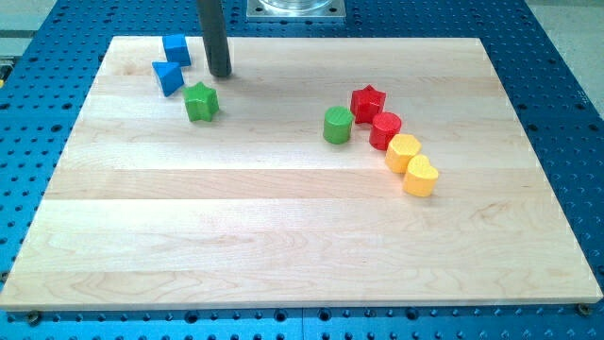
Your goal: Place your hand vertically above the blue cube
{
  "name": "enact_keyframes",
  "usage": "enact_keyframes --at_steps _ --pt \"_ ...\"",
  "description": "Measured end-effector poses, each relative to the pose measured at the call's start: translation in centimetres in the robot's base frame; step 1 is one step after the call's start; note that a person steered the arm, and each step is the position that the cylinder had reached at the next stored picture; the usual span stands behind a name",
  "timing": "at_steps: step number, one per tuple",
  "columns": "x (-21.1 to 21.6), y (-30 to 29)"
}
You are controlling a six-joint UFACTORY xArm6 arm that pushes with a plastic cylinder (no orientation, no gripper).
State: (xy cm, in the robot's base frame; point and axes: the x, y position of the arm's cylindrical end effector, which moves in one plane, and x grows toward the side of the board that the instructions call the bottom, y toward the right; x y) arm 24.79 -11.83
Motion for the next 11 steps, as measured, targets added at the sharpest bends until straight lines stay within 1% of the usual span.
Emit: enact_keyframes --at_steps 1,2,4,6,7,9,11 --pt "-4.6 -0.4" --pt "-5.6 -0.9" --pt "-5.5 -2.0" --pt "-5.5 -10.9" --pt "-5.5 -11.5" --pt "-5.5 -8.1" --pt "-5.5 -8.0"
